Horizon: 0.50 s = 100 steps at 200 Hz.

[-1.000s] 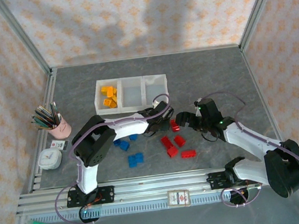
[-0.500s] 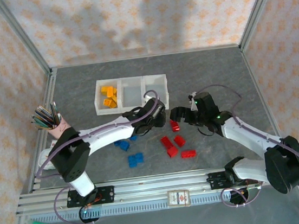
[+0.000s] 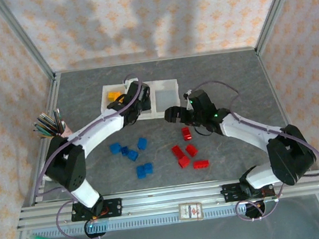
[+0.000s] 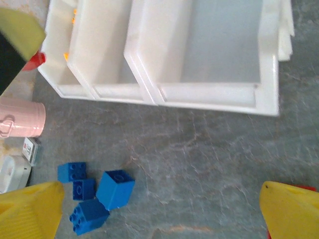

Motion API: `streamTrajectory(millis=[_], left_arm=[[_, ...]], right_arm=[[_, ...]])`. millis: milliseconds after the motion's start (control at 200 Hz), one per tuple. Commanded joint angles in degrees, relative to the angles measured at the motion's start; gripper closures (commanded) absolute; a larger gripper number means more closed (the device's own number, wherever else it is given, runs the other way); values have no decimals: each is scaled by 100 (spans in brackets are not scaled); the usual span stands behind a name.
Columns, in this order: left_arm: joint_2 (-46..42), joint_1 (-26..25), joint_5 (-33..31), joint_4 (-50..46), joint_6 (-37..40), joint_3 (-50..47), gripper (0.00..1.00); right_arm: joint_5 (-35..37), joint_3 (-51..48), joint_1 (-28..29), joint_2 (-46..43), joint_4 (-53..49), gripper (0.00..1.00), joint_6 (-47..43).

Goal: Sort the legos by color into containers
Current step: Place the lego in the container.

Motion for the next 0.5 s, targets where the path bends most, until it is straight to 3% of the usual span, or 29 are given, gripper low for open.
streamTrajectory(millis=[0,230,495], left_arm=[[570,252,-105,-41,345,557,59],[1778,532,-65,-165,573,1575,59],[2491,584,48,-346,610,2182,54]], right_arm=[[286,298,30,137,213,0,101],[421,400,29,226,191,0,32],[448,461,14,245,137,0,-55]])
